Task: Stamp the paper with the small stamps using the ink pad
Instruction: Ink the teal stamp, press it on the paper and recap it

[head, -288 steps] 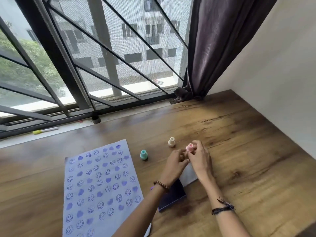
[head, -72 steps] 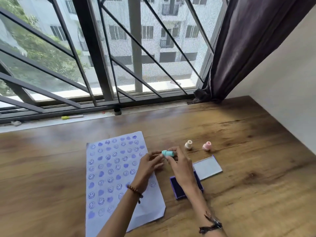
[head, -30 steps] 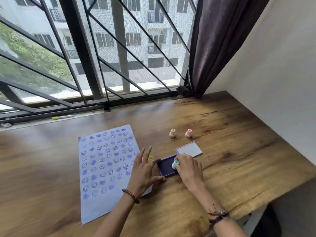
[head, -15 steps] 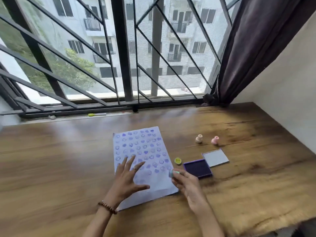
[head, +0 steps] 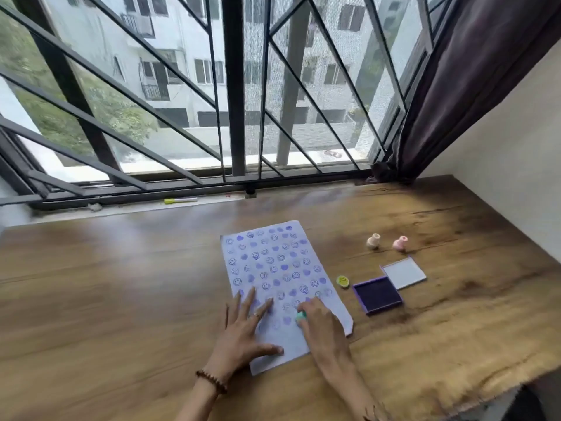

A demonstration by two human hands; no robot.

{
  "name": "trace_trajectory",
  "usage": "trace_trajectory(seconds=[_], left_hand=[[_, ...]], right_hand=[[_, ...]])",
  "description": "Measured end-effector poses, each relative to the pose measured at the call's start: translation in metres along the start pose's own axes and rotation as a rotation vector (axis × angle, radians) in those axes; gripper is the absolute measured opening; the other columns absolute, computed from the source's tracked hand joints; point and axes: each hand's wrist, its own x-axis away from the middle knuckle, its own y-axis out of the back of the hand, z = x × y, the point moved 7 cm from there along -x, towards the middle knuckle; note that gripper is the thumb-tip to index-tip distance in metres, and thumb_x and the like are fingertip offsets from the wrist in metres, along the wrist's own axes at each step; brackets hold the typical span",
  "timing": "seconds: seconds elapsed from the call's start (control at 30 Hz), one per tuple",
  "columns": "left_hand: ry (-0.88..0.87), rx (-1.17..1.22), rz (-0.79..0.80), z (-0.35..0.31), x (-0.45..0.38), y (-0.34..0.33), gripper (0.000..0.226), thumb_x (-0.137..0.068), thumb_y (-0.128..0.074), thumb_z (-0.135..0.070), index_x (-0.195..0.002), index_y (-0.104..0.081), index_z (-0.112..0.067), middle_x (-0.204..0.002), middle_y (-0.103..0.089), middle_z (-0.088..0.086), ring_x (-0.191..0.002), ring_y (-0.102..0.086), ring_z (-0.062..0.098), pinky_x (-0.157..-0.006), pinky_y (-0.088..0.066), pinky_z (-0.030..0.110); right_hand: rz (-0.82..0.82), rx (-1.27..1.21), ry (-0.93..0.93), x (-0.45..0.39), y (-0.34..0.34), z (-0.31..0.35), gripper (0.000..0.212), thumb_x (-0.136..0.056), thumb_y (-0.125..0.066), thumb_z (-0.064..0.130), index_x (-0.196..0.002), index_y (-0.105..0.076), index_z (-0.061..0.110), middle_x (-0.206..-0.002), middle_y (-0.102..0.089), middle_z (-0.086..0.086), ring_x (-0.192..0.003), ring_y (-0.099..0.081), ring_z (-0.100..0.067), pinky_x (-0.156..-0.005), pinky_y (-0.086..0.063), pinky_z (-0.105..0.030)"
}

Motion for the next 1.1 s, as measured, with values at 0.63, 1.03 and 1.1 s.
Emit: trace_trajectory(seconds=[0.63,1.03,1.1], left_hand=[[-0.075,0.042,-0.004,-0.014,0.008,0.007,0.108,-0.06,-0.045,-0.081,-0.135,0.021,-0.038,-0.147,0.03,-0.007,-0.131,0.037,0.018,-0.112,0.017,0.049],[-0.389,0.047,-0.051,-0.168,-0.086,0.006,0.056,-0.091,-0.05,-0.01,-0.14,-0.027,-0.025,-0.148,-0.037,0.0,-0.133,-0.035,0.017,-0.107,-0.03,0.028],[-0.359,-0.052,-0.08,-0.176,-0.099,0.002,0.041,-0.092,-0.046,-0.01,-0.132,-0.042,-0.019,-0.135,-0.049,0.007,-0.123,-0.044,0.023,-0.099,-0.039,0.033]], right_hand=[[-0.068,-1.212,-0.504,-0.007,0.039,-0.077,0.011,-0.077,-0.071,0.007,-0.088,-0.071,0.007,-0.072,-0.071,0.0,-0.062,-0.064,-0.008,-0.053,-0.055,-0.015],[-0.079,-1.639,-0.563,-0.024,0.078,-0.138,0.006,-0.084,-0.06,0.005,-0.087,-0.062,0.01,-0.054,-0.067,0.001,-0.048,-0.063,-0.006,-0.047,-0.055,-0.017],[-0.062,-1.636,-0.547,-0.028,0.079,-0.149,0.007,-0.083,-0.062,0.006,-0.089,-0.064,0.01,-0.056,-0.068,0.001,-0.049,-0.063,-0.006,-0.047,-0.055,-0.018]])
